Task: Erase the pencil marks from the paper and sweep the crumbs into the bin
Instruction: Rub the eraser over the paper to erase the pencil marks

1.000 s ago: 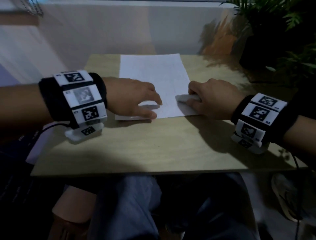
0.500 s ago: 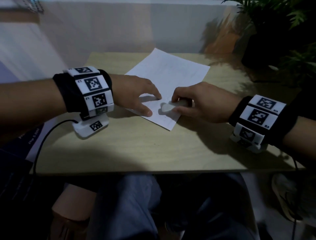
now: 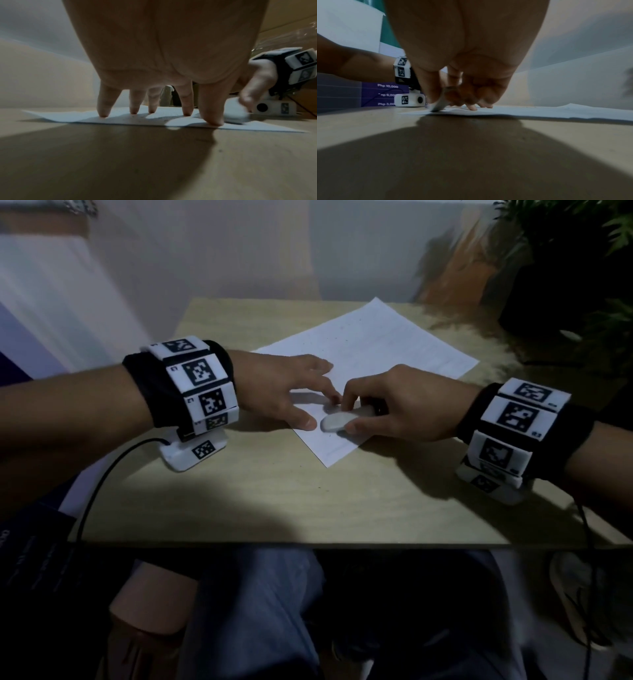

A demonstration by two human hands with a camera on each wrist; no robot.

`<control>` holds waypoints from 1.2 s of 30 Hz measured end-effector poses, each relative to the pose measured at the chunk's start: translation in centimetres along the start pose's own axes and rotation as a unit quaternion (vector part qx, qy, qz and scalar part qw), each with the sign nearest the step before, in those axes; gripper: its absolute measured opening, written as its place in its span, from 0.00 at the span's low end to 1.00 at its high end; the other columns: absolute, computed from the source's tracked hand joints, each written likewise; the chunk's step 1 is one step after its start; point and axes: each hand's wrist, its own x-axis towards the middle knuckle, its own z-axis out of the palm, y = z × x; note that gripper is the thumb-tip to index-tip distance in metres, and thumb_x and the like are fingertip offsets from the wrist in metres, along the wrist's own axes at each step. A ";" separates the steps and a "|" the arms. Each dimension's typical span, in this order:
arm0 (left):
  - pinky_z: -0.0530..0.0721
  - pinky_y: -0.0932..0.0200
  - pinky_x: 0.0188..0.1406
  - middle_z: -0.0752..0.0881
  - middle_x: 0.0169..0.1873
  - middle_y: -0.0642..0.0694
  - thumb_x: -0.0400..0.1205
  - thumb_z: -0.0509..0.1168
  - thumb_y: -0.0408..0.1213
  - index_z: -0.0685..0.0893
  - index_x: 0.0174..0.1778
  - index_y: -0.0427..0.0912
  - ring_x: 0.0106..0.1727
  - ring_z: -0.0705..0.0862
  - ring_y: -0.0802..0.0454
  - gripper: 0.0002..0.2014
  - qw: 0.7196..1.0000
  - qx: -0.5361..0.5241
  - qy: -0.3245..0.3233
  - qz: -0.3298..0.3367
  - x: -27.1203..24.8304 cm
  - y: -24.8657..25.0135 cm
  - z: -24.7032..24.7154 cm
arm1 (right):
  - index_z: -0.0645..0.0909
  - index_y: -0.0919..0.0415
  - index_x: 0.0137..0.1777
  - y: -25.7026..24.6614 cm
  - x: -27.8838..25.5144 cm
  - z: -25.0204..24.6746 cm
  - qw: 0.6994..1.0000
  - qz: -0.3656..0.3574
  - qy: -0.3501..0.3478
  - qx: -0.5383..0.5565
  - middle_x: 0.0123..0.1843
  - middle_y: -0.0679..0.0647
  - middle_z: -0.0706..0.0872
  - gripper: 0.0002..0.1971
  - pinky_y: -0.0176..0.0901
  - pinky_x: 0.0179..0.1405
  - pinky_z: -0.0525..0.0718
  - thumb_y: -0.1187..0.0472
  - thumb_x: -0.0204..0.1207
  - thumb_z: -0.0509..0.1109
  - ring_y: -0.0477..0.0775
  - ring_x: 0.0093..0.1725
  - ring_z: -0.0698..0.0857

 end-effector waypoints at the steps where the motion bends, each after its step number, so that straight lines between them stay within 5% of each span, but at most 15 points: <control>1: 0.58 0.43 0.86 0.53 0.89 0.52 0.82 0.68 0.59 0.71 0.78 0.71 0.88 0.55 0.51 0.27 1.000 0.001 -0.002 -0.004 -0.1 0.1 0.0 | 0.82 0.43 0.55 -0.2 -0.1 0.0 1.000 -0.002 -0.022 0.017 0.37 0.40 0.82 0.12 0.36 0.39 0.75 0.39 0.77 0.72 0.40 0.39 0.81; 4: 0.60 0.44 0.86 0.54 0.88 0.54 0.81 0.69 0.59 0.71 0.76 0.73 0.87 0.57 0.52 0.27 1.000 -0.008 -0.007 -0.005 -0.2 0.1 -0.2 | 0.84 0.41 0.55 -0.4 0.0 -0.1 0.998 -0.006 -0.052 0.038 0.38 0.41 0.83 0.13 0.35 0.40 0.75 0.38 0.75 0.72 0.41 0.40 0.81; 8: 0.59 0.41 0.86 0.55 0.88 0.53 0.81 0.70 0.58 0.72 0.76 0.72 0.87 0.56 0.52 0.27 1.000 -0.008 -0.015 0.009 0.2 -0.1 -0.4 | 0.84 0.44 0.57 -0.5 0.3 -0.1 1.000 -0.005 0.018 -0.011 0.36 0.38 0.81 0.14 0.40 0.40 0.71 0.40 0.77 0.71 0.37 0.38 0.79; 13: 0.57 0.41 0.87 0.54 0.88 0.57 0.79 0.70 0.63 0.71 0.74 0.78 0.87 0.55 0.55 0.27 0.999 -0.021 -0.022 0.014 0.2 -0.4 -0.3 | 0.86 0.42 0.54 -1.5 -0.3 0.1 0.997 -0.034 -0.059 0.043 0.35 0.36 0.82 0.11 0.30 0.39 0.74 0.43 0.74 0.75 0.37 0.39 0.81; 17: 0.59 0.40 0.86 0.55 0.86 0.60 0.67 0.65 0.73 0.74 0.71 0.75 0.87 0.56 0.55 0.33 0.999 -0.019 -0.022 0.016 0.4 -0.4 -0.3 | 0.84 0.45 0.55 -0.9 0.3 -0.1 0.999 0.004 0.034 0.021 0.35 0.40 0.82 0.14 0.39 0.38 0.72 0.42 0.73 0.75 0.38 0.36 0.80; 22: 0.56 0.43 0.87 0.54 0.87 0.58 0.81 0.72 0.57 0.74 0.71 0.77 0.87 0.55 0.56 0.24 0.999 -0.042 -0.018 0.011 0.1 -0.2 -0.5 | 0.86 0.41 0.55 -1.8 -0.6 0.1 0.997 -0.020 -0.051 0.058 0.36 0.36 0.83 0.11 0.30 0.38 0.74 0.43 0.74 0.75 0.38 0.40 0.81; 27: 0.56 0.44 0.86 0.55 0.87 0.59 0.81 0.72 0.56 0.75 0.73 0.73 0.87 0.55 0.56 0.25 0.999 -0.034 -0.016 0.008 0.2 -0.1 -0.4 | 0.84 0.43 0.55 -1.1 -0.1 0.0 0.999 0.014 0.016 0.029 0.37 0.40 0.83 0.13 0.37 0.37 0.73 0.41 0.74 0.76 0.40 0.37 0.81; 32: 0.57 0.45 0.86 0.54 0.87 0.59 0.80 0.72 0.58 0.73 0.75 0.75 0.87 0.55 0.58 0.27 0.999 -0.034 -0.016 0.007 0.1 -0.2 -0.4 | 0.85 0.41 0.53 -2.0 -1.0 0.1 0.996 -0.007 -0.075 0.051 0.37 0.42 0.84 0.10 0.29 0.37 0.74 0.43 0.74 0.75 0.39 0.39 0.81; 36: 0.56 0.43 0.87 0.53 0.88 0.57 0.81 0.71 0.59 0.74 0.75 0.75 0.88 0.53 0.55 0.26 1.000 -0.025 -0.007 0.005 0.2 -0.1 -0.4 | 0.84 0.44 0.55 -1.4 -0.5 -0.1 1.000 0.017 0.004 0.018 0.36 0.41 0.83 0.15 0.30 0.34 0.72 0.38 0.73 0.74 0.39 0.36 0.81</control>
